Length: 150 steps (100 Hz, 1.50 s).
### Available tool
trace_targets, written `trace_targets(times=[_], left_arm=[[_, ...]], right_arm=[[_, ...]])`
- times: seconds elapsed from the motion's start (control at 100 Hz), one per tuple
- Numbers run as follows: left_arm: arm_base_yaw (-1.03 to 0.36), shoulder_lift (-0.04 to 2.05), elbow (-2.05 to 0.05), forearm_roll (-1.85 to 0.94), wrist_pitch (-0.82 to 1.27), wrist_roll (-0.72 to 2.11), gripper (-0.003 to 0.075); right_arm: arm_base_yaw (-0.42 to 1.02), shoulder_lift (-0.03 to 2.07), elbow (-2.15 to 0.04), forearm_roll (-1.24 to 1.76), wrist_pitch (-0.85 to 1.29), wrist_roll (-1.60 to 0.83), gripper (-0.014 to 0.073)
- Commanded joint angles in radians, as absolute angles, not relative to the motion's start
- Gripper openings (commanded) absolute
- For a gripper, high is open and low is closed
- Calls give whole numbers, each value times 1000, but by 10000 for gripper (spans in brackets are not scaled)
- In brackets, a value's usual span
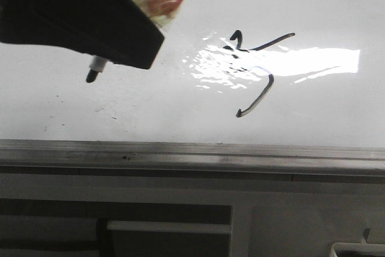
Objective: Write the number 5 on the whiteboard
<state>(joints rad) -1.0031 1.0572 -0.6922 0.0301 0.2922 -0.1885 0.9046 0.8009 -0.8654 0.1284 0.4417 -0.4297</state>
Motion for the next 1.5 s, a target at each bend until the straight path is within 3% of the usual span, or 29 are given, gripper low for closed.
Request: trace_targets(times=[0.0, 0.57, 1.07, 1.49], left_arm=[[-955, 1042, -695, 20, 191, -308, -20], [-904, 1240, -644, 20, -89, -376, -20], [-764, 1298, -644, 20, -126, -376, -20], [-766, 1298, -644, 20, -124, -376, -20]], right_arm=[[881, 762, -900, 133, 402, -415, -63], [874, 737, -899, 133, 438, -346, -60], [874, 737, -897, 121, 436, -333, -60], [874, 737, -897, 118, 422, -333, -60]])
